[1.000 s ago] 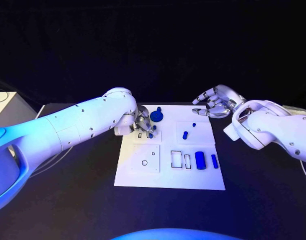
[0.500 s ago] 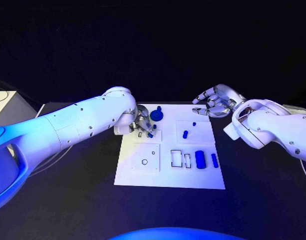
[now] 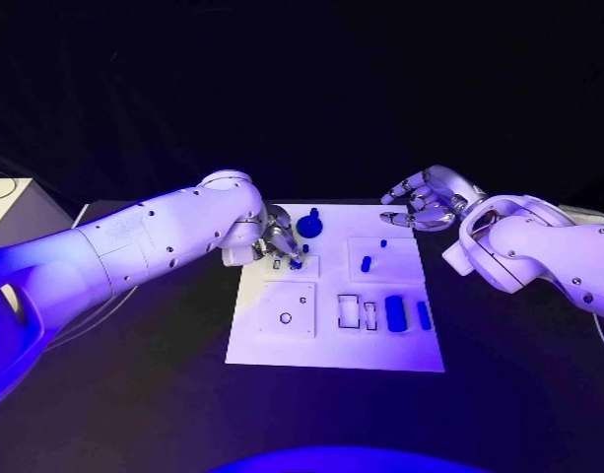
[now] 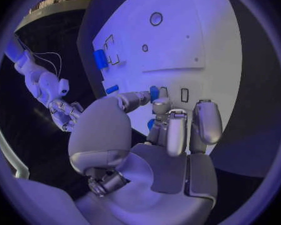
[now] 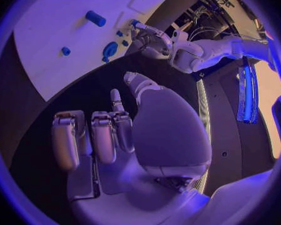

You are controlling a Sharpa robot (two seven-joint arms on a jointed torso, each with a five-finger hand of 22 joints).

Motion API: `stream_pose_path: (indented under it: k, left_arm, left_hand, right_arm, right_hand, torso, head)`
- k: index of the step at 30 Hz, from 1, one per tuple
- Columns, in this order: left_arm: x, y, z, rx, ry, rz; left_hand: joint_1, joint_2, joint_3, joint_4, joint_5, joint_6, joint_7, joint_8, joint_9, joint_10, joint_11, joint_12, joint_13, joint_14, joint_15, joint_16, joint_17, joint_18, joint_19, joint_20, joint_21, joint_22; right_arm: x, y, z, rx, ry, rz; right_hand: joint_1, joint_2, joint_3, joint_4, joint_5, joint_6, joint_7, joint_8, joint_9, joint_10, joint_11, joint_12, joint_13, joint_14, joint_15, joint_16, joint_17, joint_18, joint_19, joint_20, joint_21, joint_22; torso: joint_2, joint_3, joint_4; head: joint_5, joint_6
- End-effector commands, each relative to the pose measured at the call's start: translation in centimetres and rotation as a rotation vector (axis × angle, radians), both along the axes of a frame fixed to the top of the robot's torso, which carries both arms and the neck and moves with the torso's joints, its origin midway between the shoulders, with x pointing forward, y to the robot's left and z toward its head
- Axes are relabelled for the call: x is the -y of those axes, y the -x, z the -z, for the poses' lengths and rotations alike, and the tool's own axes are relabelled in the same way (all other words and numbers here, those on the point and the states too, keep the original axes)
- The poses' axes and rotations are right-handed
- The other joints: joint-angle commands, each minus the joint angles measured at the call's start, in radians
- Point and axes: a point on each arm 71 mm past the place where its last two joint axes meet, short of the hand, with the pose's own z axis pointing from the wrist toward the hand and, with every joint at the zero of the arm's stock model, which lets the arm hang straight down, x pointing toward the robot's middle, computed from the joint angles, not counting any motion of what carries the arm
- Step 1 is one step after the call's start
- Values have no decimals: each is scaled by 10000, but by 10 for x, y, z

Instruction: Assemble the parts on the task board

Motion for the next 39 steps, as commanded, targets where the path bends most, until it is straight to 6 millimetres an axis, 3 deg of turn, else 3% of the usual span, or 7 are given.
stream_pose_path:
  k: [1, 5, 8, 13, 32, 39]
  left_arm:
    - [1, 0, -4, 159, 672, -335]
    - [-2, 1, -5, 293, 833, -515]
    - [-4, 0, -7, 437, 898, -650]
    - [-5, -1, -8, 749, 787, -742]
    - [-1, -2, -6, 1179, -43, -371]
    - [0, 1, 0, 1253, -357, -198]
  left_hand:
    - [-113, 20, 1143, -1082, 264, 47, -89, 482, 1303, 101, -45, 61, 81, 634, -79, 36, 1680, -51, 29, -27, 43, 35]
    - [-344, -13, 1334, -1277, 637, 96, -130, 627, 1559, 171, -84, 85, 112, 673, -114, 68, 1758, -69, 99, -59, 100, 142]
    - [-603, -95, 1467, -1435, 1242, 223, -207, 772, 1796, 339, -154, 162, 233, 736, -180, 129, 1895, -97, 208, -117, 176, 290]
    - [-819, -179, 1538, -1558, 1633, 403, -319, 907, 2006, 610, -259, 300, 450, 861, -274, 268, 2196, -155, 420, -193, 296, 568]
    - [-1042, -303, 1428, -1658, 2217, 841, -564, 1019, 2260, 1269, -487, 658, 1044, 1008, -479, 451, 2594, -251, 773, -368, 461, 1005]
    - [-1041, -306, 1410, -1671, 2316, 886, -589, 1020, 2282, 1321, -512, 683, 1092, 1012, -502, 457, 2607, -257, 799, -388, 471, 1034]
  right_arm:
    - [0, 1, 1, -58, 81, -135]
    - [1, 1, 1, -64, 88, -114]
    - [1, 1, 1, -65, 90, -106]
    - [2, 1, 1, -72, 94, -94]
    - [3, 1, 2, -63, 93, -73]
    - [3, 1, 2, -65, 91, -79]
  right_hand:
    - [-102, -14, 17, 47, 52, -86, 14, 8, -6, 434, 35, -26, 2070, 969, 45, -42, 2256, 11, 757, 42, -57, 2189]
    - [-102, -14, 17, 47, 52, -86, 14, 8, -6, 434, 35, -26, 2070, 969, 45, -42, 2256, 11, 757, 42, -57, 2189]
    - [-102, -14, 17, 47, 52, -86, 14, 8, -6, 434, 35, -26, 2070, 969, 45, -42, 2256, 11, 757, 42, -57, 2189]
    - [-116, -14, 24, 60, 64, -88, 13, 13, -5, 441, 34, -18, 2076, 970, 45, -40, 2261, 7, 763, 43, -45, 2199]
    - [-127, -21, 31, 70, 86, -90, 11, 19, -5, 437, 33, -22, 2072, 970, 45, -41, 2259, 9, 761, 44, -51, 2195]
    - [-128, -22, 32, 71, 90, -91, 11, 20, -4, 438, 32, -21, 2072, 970, 45, -41, 2258, 9, 761, 44, -50, 2196]
  torso:
    - [-7, -8, 10]
    - [-10, -3, 20]
    - [-3, -2, 15]
    - [4, 3, -1]
    - [8, 12, -7]
    - [5, -5, -6]
  head:
    - [-11, -10]
    - [-1, -20]
    - [9, -21]
    - [31, -37]
    - [93, -122]
    - [112, -142]
